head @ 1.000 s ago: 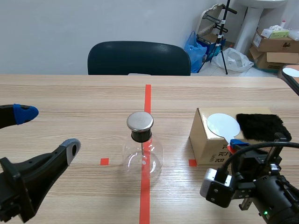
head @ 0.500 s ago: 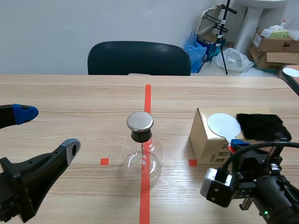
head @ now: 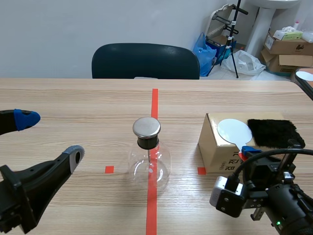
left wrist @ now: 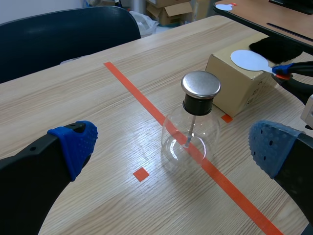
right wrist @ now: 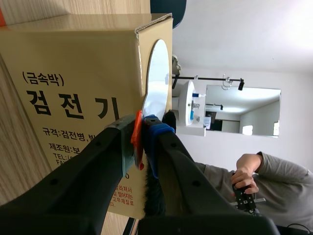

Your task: Do the electroscope experiment

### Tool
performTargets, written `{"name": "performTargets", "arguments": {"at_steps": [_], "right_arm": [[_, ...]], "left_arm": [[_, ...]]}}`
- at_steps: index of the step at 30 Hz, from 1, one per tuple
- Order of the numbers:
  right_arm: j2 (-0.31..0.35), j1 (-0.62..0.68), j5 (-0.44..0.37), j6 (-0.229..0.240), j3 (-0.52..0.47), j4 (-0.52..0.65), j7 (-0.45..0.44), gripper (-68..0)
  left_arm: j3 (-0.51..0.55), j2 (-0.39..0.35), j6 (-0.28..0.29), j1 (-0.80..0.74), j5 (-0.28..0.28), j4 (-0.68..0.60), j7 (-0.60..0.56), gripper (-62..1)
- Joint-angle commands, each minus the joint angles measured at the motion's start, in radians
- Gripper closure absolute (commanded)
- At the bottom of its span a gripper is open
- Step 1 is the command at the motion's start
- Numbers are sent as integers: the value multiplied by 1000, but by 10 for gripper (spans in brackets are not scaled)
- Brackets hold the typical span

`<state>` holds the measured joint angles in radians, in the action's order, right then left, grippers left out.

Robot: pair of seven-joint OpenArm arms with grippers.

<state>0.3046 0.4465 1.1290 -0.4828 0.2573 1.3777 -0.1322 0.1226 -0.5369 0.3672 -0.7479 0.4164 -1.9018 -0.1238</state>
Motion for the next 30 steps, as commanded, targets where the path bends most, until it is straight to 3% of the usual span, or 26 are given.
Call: {"name": "performTargets", "arguments": {"at_steps": [1,8,11,16,18,19,23,24,27,30], "right_arm": [[1,-11,-6,-11,-9,11,11,-10],[1,-11,58,-57,-9,18,23,-11],[3,-11,58,-105,-6,43,25,-11],[12,-15,80,-109,19,117,66,-11],[14,-19,85,-109,31,141,69,-11],[14,-28,94,-109,36,150,76,-11],[18,-64,134,-108,85,153,132,-11],[23,-69,144,-108,105,153,153,-11],[28,-95,168,-108,154,153,204,-11],[27,-101,204,-108,196,153,238,-11]], "left_arm": [[1,7,-5,3,6,-21,-15,-623],[1,7,-5,3,6,-21,-15,-623],[1,7,-6,3,6,-21,-14,-623],[1,7,-6,3,6,-21,-14,-623],[1,3,-5,3,-22,-21,-13,-614],[1,0,-5,3,-37,-21,-12,-524],[0,-18,13,23,-43,-1,23,-56],[-3,-18,27,39,-47,16,32,-11],[-33,-18,60,112,-99,100,9,-29],[-85,-18,162,201,-175,228,-63,-29]]}}
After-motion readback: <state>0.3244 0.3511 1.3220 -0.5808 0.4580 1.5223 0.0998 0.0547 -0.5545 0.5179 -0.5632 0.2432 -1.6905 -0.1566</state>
